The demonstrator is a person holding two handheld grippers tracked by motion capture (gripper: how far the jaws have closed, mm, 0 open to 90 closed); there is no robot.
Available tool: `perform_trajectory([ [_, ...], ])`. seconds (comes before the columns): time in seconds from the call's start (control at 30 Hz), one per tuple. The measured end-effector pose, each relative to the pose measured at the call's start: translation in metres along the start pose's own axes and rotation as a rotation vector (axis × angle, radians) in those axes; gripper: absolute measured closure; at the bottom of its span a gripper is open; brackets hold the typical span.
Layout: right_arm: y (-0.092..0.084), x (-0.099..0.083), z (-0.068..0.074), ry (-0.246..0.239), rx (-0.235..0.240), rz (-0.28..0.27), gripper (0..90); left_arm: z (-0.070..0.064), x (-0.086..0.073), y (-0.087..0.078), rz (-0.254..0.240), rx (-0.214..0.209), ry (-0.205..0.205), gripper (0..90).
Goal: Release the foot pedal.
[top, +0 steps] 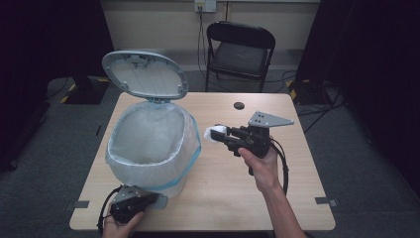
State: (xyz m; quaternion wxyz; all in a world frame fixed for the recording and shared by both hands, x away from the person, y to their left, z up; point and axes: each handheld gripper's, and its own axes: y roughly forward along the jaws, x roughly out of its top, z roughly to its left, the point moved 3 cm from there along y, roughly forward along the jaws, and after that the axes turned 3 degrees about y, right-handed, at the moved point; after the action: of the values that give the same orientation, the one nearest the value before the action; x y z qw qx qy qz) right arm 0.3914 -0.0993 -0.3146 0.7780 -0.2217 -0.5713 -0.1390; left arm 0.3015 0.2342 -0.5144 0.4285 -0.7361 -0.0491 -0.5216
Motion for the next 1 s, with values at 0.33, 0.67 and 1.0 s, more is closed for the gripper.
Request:
perform_trajectory([
  [0.33,0.006,0.031,0.007,-0.031,0.031,-0.037,70.7,0.0,0.0,0.0,0.0,-0.003,0.003,90.0],
  [0.67,0.028,0.059,0.025,-0.067,0.091,-0.023,70.7,0.001,0.0,0.0,-0.006,-0.006,-0.015,90.0],
  [1.0,0.058,0.078,0.043,-0.104,0.138,0.0,70.7,0.0,0.0,0.0,0.0,0.001,0.002,90.0],
])
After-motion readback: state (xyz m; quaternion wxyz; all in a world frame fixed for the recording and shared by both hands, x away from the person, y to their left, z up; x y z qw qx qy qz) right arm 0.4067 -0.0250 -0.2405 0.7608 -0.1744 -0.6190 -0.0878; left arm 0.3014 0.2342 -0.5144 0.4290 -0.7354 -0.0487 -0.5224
